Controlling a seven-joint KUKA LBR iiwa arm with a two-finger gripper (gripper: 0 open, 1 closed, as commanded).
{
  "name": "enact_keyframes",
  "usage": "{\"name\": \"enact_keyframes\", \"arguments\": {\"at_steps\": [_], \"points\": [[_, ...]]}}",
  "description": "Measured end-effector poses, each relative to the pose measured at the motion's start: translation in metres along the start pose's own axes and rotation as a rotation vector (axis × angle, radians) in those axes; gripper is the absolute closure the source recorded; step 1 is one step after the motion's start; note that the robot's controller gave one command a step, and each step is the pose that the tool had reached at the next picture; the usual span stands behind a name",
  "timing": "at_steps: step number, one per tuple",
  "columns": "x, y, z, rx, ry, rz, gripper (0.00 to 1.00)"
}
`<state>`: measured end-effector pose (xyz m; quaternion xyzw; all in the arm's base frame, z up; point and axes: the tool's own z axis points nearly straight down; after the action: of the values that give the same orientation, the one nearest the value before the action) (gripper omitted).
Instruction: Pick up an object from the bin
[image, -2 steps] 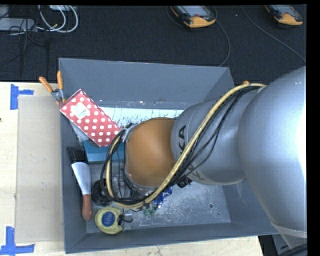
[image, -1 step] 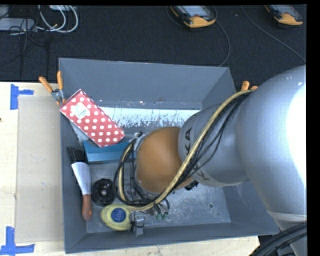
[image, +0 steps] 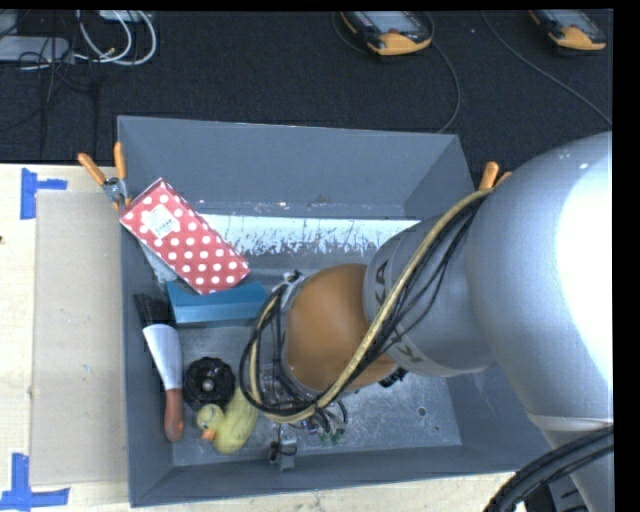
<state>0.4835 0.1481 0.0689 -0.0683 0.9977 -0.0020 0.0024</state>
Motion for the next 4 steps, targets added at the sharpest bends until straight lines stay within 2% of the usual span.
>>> {"name": "enact_keyframes", "arguments": {"at_steps": [1, 2, 3, 4], "points": [[0.002, 0.017, -0.003, -0.003, -0.006, -0.152, 0.0], [0.001, 0.04, -0.001, 0.006, 0.006, -0.106, 1.0], [0.001, 0.04, -0.001, 0.005, 0.006, -0.105, 1.0], [0.003, 0.04, -0.001, 0.008, 0.009, -0.191, 1.0]]}}
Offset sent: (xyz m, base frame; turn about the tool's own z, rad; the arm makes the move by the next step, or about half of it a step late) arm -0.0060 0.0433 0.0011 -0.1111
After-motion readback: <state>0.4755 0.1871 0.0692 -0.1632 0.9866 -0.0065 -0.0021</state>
